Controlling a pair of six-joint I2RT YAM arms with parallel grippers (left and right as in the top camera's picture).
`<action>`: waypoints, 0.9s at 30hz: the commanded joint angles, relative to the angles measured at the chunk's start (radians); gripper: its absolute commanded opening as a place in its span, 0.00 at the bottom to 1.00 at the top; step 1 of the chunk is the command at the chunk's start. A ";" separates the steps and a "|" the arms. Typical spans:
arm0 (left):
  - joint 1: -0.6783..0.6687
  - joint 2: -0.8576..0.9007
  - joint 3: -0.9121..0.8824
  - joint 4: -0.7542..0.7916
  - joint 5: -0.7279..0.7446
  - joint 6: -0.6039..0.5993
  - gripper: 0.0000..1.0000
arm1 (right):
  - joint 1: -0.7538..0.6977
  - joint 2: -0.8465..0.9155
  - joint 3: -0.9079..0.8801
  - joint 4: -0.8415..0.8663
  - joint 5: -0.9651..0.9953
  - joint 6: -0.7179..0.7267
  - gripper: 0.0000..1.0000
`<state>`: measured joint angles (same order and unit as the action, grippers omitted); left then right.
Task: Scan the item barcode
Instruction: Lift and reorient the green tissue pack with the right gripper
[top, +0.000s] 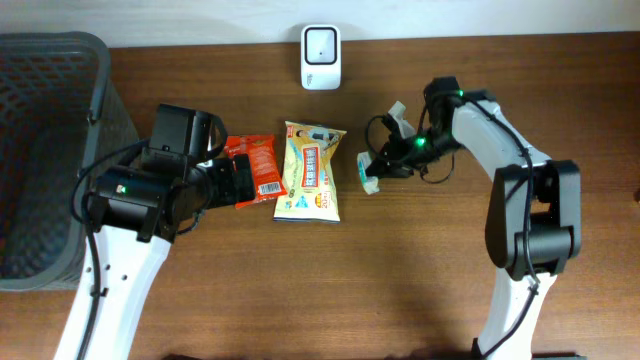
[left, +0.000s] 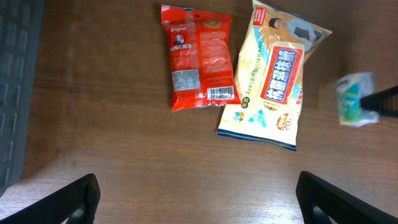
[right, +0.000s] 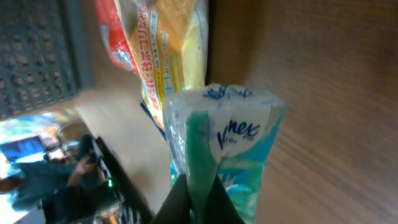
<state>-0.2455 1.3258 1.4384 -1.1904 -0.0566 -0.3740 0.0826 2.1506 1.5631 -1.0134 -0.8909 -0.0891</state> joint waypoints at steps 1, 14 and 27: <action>0.003 -0.006 0.012 -0.001 -0.004 0.009 0.99 | -0.057 0.006 -0.156 0.094 -0.108 0.018 0.04; 0.003 -0.006 0.012 -0.001 -0.004 0.009 0.99 | -0.212 -0.005 0.127 -0.306 0.274 -0.034 0.45; 0.003 -0.006 0.012 -0.001 -0.004 0.009 0.99 | 0.008 -0.002 -0.184 0.113 0.274 0.282 0.09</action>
<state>-0.2455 1.3258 1.4384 -1.1896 -0.0566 -0.3740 0.0727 2.1464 1.4147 -0.9310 -0.6445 0.1452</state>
